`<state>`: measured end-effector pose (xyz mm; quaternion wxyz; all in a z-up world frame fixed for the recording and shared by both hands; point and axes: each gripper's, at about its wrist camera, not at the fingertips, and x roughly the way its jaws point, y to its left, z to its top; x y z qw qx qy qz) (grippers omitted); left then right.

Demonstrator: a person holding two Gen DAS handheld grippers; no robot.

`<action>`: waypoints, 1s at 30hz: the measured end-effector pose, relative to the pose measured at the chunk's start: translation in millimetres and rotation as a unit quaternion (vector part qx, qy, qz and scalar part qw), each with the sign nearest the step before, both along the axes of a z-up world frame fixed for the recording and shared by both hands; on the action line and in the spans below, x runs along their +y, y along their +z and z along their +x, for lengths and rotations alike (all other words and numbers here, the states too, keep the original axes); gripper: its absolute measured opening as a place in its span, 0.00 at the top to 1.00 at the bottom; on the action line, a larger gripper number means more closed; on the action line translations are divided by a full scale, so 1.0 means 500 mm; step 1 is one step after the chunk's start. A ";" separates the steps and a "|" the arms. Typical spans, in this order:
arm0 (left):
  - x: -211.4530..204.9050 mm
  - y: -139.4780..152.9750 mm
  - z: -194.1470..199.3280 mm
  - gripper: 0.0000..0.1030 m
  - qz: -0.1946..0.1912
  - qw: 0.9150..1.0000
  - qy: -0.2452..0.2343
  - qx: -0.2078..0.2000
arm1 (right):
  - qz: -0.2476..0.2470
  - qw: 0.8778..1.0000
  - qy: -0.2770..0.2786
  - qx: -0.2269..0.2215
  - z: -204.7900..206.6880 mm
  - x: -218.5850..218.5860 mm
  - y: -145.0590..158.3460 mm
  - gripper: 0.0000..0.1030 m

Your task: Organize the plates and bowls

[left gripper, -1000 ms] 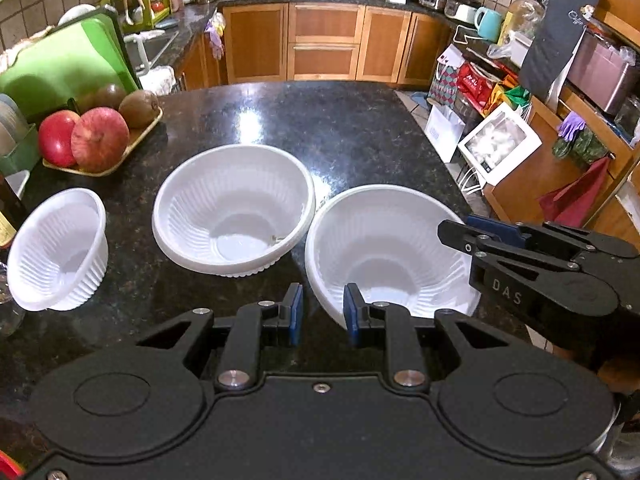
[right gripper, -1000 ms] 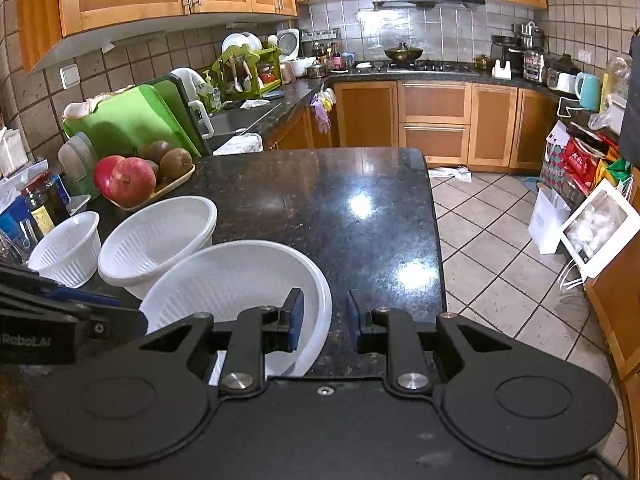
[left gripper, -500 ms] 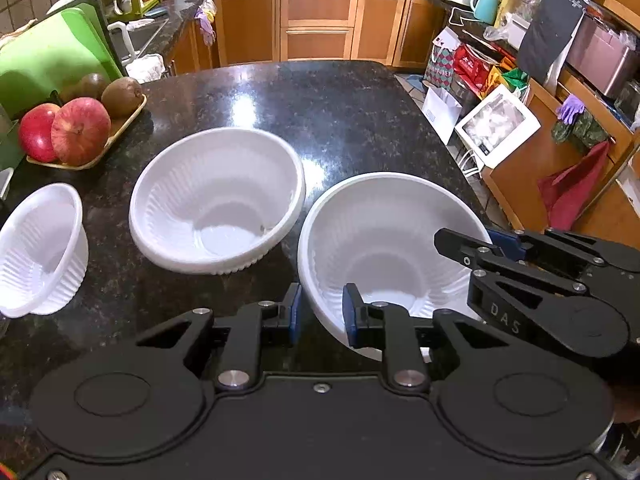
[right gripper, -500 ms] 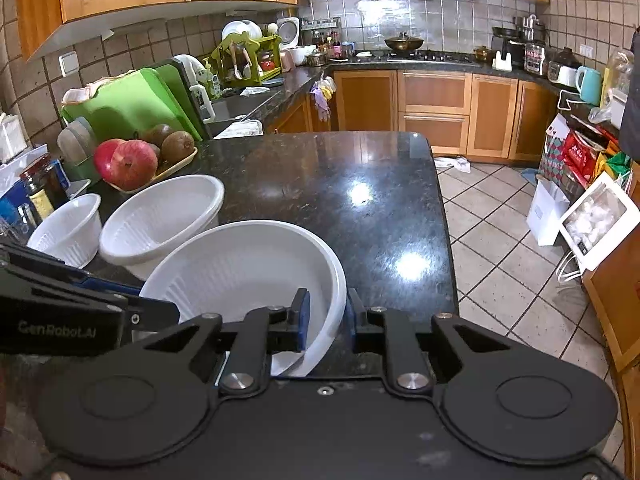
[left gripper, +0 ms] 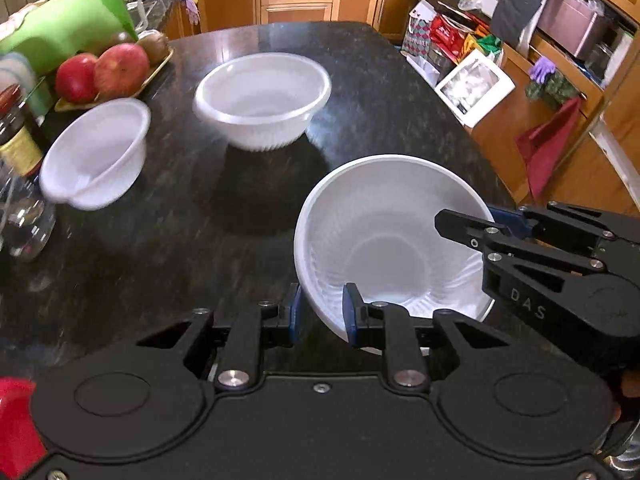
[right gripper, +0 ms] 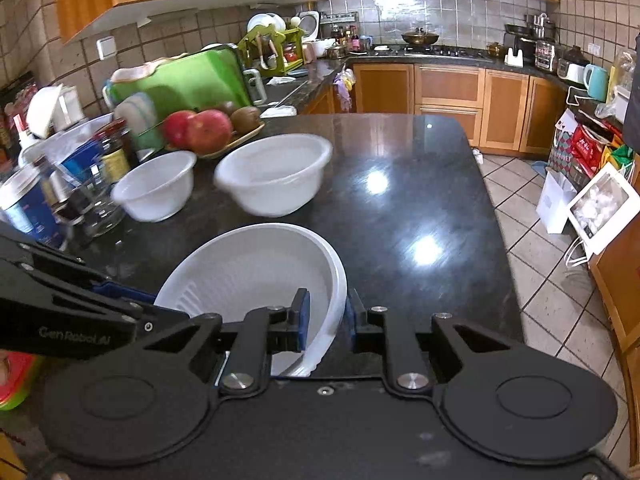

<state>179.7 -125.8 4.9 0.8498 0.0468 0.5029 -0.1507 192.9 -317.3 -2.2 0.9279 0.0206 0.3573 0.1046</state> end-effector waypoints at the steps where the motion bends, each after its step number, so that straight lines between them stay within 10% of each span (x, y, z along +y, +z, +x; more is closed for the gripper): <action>1: 0.011 0.002 -0.013 0.70 0.001 1.000 -0.002 -0.001 | 0.000 1.000 0.000 0.001 -0.016 0.012 -0.001 0.80; 30: 0.154 -0.013 -0.100 0.69 -0.018 0.998 -0.057 -0.022 | 0.001 0.996 -0.085 0.003 -0.146 0.173 -0.036 0.76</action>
